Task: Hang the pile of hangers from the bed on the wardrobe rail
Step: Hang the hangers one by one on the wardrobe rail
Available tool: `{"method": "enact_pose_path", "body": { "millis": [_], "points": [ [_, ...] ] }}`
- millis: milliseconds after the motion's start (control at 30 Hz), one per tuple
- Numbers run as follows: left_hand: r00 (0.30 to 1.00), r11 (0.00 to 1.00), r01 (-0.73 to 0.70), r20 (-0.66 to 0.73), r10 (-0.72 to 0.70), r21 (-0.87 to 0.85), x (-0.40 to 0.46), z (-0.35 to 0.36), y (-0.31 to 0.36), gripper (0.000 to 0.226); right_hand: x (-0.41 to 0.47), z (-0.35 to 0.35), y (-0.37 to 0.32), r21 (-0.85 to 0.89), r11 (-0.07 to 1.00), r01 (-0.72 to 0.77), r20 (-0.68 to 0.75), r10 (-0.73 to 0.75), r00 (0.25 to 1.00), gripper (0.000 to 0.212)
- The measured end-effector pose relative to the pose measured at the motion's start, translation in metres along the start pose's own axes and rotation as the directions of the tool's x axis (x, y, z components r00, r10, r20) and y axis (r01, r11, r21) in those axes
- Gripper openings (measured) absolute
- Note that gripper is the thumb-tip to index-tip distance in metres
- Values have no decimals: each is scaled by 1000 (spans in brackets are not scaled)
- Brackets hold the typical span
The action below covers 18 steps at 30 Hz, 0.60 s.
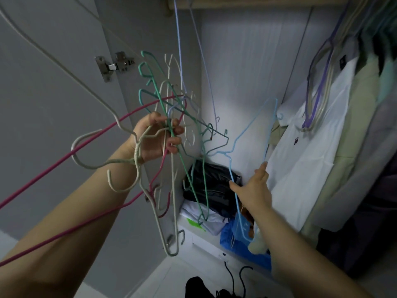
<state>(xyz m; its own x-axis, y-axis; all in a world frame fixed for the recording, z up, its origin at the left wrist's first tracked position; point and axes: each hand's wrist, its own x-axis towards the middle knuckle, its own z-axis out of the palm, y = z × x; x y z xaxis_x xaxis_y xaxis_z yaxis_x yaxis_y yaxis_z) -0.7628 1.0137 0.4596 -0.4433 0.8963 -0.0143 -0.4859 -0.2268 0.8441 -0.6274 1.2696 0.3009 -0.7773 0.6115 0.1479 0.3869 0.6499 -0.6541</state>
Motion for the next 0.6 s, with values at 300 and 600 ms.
{"method": "enact_pose_path", "body": {
  "millis": [300,600],
  "points": [
    [989,990,18,-146,3,143,-5,-6,17,49,4,-7,40,319,928,-193,268,107,958,97],
    [994,986,-7,-110,26,167,14,12,29,41,74,-86,-79,815,505,-284,276,92,957,57]
  ]
}}
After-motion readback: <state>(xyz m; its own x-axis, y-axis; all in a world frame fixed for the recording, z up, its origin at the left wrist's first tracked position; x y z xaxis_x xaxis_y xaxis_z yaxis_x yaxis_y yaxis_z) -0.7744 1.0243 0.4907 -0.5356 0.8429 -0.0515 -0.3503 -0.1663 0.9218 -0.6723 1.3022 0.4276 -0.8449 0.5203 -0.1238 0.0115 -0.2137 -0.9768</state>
